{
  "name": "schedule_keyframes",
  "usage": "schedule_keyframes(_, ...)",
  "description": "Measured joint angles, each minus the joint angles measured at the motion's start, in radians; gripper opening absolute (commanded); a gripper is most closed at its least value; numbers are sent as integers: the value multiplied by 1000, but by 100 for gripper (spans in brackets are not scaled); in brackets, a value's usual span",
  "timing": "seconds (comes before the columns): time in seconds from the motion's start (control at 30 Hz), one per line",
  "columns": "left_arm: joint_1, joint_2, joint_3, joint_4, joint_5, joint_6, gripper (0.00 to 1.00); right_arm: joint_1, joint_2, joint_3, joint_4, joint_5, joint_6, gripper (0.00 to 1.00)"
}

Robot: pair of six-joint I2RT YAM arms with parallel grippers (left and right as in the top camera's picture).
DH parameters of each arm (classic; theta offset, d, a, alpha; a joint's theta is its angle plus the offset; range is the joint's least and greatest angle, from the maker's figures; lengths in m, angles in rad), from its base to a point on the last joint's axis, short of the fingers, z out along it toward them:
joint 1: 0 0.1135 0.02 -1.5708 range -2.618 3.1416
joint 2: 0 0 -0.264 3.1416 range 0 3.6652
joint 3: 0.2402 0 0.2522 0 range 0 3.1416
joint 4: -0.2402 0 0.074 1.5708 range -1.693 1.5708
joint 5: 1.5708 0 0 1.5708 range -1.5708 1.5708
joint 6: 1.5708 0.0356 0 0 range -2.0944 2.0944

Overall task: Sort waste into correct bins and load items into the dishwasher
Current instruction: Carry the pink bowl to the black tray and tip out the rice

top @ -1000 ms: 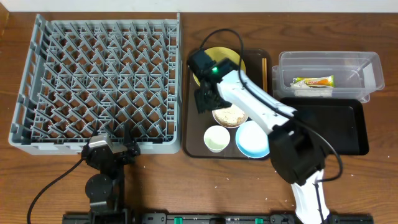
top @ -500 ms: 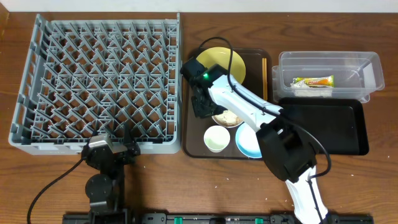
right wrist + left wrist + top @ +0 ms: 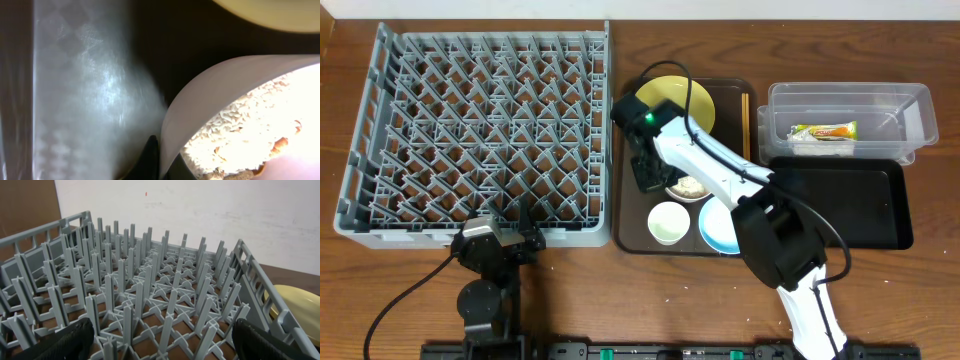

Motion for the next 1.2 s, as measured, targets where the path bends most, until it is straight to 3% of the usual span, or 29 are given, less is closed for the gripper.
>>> schedule_keyframes(0.3,0,0,0,0,0,0,89,-108,-167,126,-150,-34,-93,1)
schedule_keyframes(0.5,0,0,0,0,0,0,89,-259,-332,142,-253,-103,-169,1)
schedule_keyframes(0.73,0,0,0,0,0,0,89,-454,-400,135,-376,-228,-315,2)
schedule_keyframes(0.87,0,0,0,0,0,0,89,-559,-447,41,-345,-336,-411,2)
schedule_keyframes(1.2,0,0,0,0,0,0,89,-824,-613,-420,-122,-593,-553,1)
